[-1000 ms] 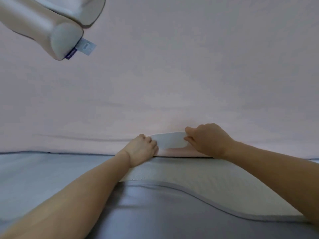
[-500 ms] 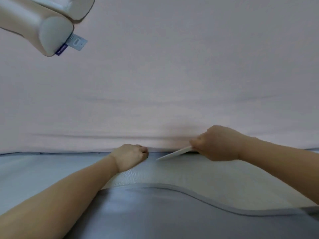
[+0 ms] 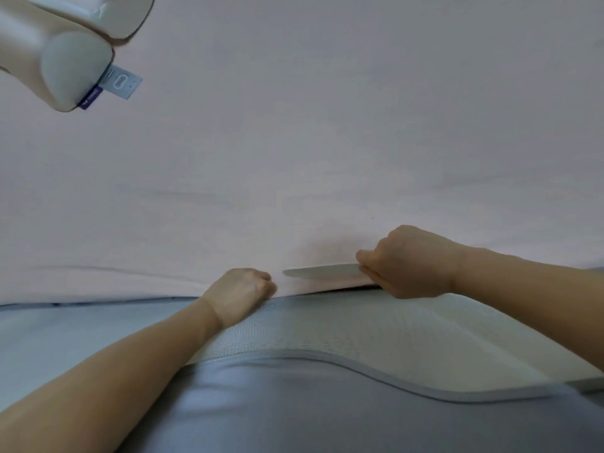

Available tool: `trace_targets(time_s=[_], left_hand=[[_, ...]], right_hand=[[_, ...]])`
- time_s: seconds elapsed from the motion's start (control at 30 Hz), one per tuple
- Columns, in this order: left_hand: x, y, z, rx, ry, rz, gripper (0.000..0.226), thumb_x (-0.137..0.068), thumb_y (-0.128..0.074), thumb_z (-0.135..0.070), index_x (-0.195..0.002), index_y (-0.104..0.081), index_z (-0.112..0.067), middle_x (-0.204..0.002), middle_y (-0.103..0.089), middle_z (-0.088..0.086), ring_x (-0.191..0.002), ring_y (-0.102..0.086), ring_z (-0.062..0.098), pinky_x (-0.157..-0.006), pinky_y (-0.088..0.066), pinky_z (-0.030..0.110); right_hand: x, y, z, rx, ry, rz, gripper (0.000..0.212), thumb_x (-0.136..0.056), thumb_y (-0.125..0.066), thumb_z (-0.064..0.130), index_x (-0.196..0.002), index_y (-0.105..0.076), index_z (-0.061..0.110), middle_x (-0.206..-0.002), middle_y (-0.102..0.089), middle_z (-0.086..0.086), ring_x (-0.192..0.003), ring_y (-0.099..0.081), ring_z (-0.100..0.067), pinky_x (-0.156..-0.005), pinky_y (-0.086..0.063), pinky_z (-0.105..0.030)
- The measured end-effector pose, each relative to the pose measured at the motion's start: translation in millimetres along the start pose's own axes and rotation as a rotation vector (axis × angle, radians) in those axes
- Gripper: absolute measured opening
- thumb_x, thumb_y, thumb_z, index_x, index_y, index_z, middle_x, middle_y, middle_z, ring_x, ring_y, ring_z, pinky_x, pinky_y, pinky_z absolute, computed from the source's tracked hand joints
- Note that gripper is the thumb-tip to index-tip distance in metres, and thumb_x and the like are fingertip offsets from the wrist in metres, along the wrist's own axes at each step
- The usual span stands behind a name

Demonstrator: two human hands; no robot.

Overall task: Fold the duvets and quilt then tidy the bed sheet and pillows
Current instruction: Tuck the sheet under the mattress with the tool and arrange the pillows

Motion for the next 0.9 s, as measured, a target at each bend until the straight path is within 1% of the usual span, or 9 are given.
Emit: trace_targets(time_s=[0.07,0.2,0.37,0.47,0.53,0.67,0.7,0.8,0.9], left_hand=[[1.3,-2.2,-2.6,0.041,-0.026,0.049,0.015,-0.08,-0.053,-0.016,-0.065,-0.052,-0.014,-0.07,-0.057,0.004,-0.066,-0.059,0.029,-0.051,-0.044,0.033],[-0.4,-1.8,-3.2,-0.001,-0.068,0.064,0.018,-0.087,-0.052,-0.017,-0.07,-0.057,-0.013,-0.077,-0.061,0.005,-0.072,-0.061,0.028,-0.057,-0.034,0.027],[-5.3,-1.4,-4.3,-0.097,0.013,0.14,0.022,-0.098,-0.042,-0.023,-0.095,-0.062,-0.016,-0.099,-0.061,0.004,-0.094,-0.06,0.027,-0.065,-0.038,0.031],[-1.5,-4.9,4.1,-0.152,0.039,0.203,0.027,-0.102,-0.036,-0.024,-0.117,-0.059,-0.027,-0.11,-0.058,-0.001,-0.103,-0.059,0.024,-0.07,-0.042,0.031],[10.5,-4.6,14.3,-0.199,-0.006,0.218,0.033,-0.102,-0.031,-0.024,-0.125,-0.056,-0.027,-0.115,-0.06,-0.002,-0.106,-0.06,0.025,-0.075,-0.046,0.033],[48.2,5.6,43.8,-0.247,-0.088,0.205,0.067,-0.087,-0.002,-0.032,-0.121,-0.059,-0.023,-0.109,-0.064,-0.001,-0.097,-0.064,0.024,-0.07,-0.051,0.034],[57.9,5.9,53.6,-0.278,-0.091,0.236,0.068,-0.087,0.0,-0.033,-0.121,-0.058,-0.023,-0.111,-0.063,0.0,-0.097,-0.064,0.023,-0.069,-0.051,0.034],[79.2,15.4,78.7,-0.326,-0.064,0.333,0.041,-0.101,-0.02,-0.026,-0.132,-0.047,-0.027,-0.129,-0.053,-0.004,-0.114,-0.056,0.019,-0.081,-0.049,0.034],[114.7,33.7,103.6,-0.322,0.054,0.439,0.039,-0.103,-0.027,-0.021,-0.14,-0.037,-0.029,-0.141,-0.041,-0.007,-0.125,-0.046,0.016,-0.088,-0.045,0.032]], right_hand=[[-5.2,4.2,10.4,-0.024,0.046,0.06,0.012,-0.095,-0.036,0.017,-0.085,-0.042,0.014,-0.058,-0.032,0.0,-0.046,-0.03,-0.016,-0.044,-0.022,-0.028],[-21.4,10.0,25.9,-0.069,0.078,0.124,0.009,-0.09,-0.039,0.01,-0.085,-0.046,0.013,-0.06,-0.034,0.001,-0.049,-0.031,-0.012,-0.046,-0.024,-0.025],[-36.3,14.5,24.7,-0.068,0.093,0.142,0.013,-0.093,-0.041,0.014,-0.086,-0.051,0.012,-0.064,-0.039,0.0,-0.053,-0.038,-0.018,-0.05,-0.027,-0.027],[-46.9,10.6,37.1,-0.071,0.073,0.138,0.017,-0.091,-0.043,0.011,-0.096,-0.06,0.011,-0.091,-0.063,-0.009,-0.078,-0.06,-0.027,-0.065,-0.044,-0.03],[-62.0,3.5,57.8,-0.105,0.068,0.147,0.024,-0.091,-0.043,0.008,-0.105,-0.063,0.007,-0.108,-0.065,-0.013,-0.099,-0.062,-0.031,-0.079,-0.047,-0.034],[-91.6,1.3,78.4,-0.171,0.081,0.136,0.025,-0.092,-0.044,0.006,-0.108,-0.063,0.004,-0.114,-0.063,-0.016,-0.105,-0.061,-0.032,-0.083,-0.046,-0.034],[-97.0,4.3,75.6,-0.176,0.105,0.124,0.024,-0.091,-0.045,0.008,-0.105,-0.064,0.004,-0.112,-0.064,-0.016,-0.102,-0.062,-0.032,-0.081,-0.046,-0.033],[-104.9,23.3,64.7,-0.172,0.163,-0.009,0.023,-0.095,-0.041,0.017,-0.1,-0.061,0.008,-0.098,-0.065,-0.014,-0.089,-0.063,-0.032,-0.071,-0.044,-0.033],[-119.5,51.2,80.9,-0.138,0.181,-0.169,0.024,-0.1,-0.036,0.021,-0.104,-0.056,0.01,-0.099,-0.062,-0.014,-0.087,-0.061,-0.034,-0.066,-0.033,-0.032]])
Point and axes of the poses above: each hand's wrist, its own x-axis away from the middle knuckle, its own y-axis out of the back of the hand, z = x × y, the point moved 4 cm from there along -x, towards the middle knuckle
